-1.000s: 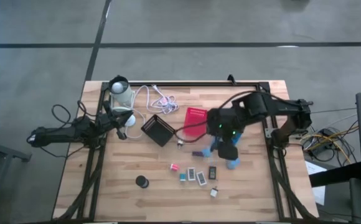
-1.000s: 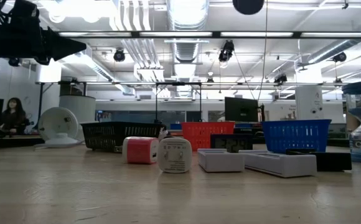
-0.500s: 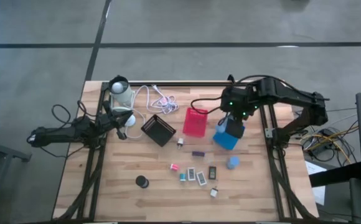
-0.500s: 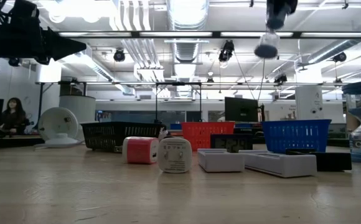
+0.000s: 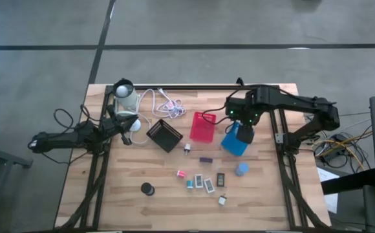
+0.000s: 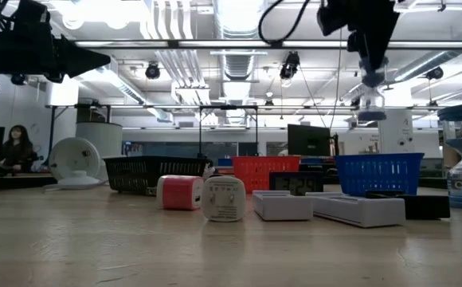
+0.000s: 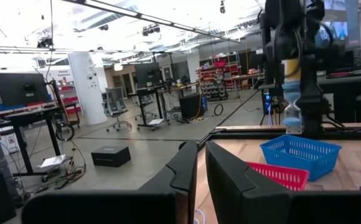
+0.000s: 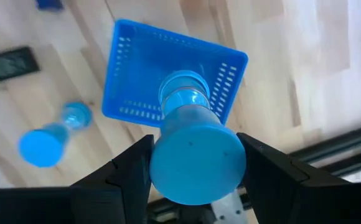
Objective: Pick & Place Office items
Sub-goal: Put the blue hourglass into the blue basket
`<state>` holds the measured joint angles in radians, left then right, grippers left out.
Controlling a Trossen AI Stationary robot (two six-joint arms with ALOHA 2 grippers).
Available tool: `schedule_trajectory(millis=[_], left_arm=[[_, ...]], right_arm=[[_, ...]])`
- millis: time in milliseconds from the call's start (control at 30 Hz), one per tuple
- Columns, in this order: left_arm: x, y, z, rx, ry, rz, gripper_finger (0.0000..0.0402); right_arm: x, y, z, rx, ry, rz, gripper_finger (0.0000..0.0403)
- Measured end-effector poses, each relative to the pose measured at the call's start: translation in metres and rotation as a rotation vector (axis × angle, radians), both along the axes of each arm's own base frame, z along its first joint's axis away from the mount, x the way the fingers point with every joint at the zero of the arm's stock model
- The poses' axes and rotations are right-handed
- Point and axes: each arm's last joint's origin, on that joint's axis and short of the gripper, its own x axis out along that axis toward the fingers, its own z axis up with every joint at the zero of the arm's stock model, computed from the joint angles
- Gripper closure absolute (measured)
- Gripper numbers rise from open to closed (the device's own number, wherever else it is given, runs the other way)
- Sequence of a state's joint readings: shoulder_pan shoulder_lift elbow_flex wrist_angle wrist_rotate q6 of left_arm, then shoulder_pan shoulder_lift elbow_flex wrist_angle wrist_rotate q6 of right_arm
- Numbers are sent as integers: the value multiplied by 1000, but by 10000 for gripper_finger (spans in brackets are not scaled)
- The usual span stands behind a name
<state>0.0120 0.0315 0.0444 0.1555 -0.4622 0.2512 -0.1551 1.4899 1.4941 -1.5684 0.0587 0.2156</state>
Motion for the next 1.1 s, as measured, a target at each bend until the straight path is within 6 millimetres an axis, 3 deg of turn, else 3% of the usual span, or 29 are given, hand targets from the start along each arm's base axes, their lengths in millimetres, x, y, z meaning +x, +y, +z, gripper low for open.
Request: schedule_trajectory(millis=[1100], left_arm=[[0,0,0,0,0,1,362]], right_arm=[[1,-9,-78,-12,46,1,199]])
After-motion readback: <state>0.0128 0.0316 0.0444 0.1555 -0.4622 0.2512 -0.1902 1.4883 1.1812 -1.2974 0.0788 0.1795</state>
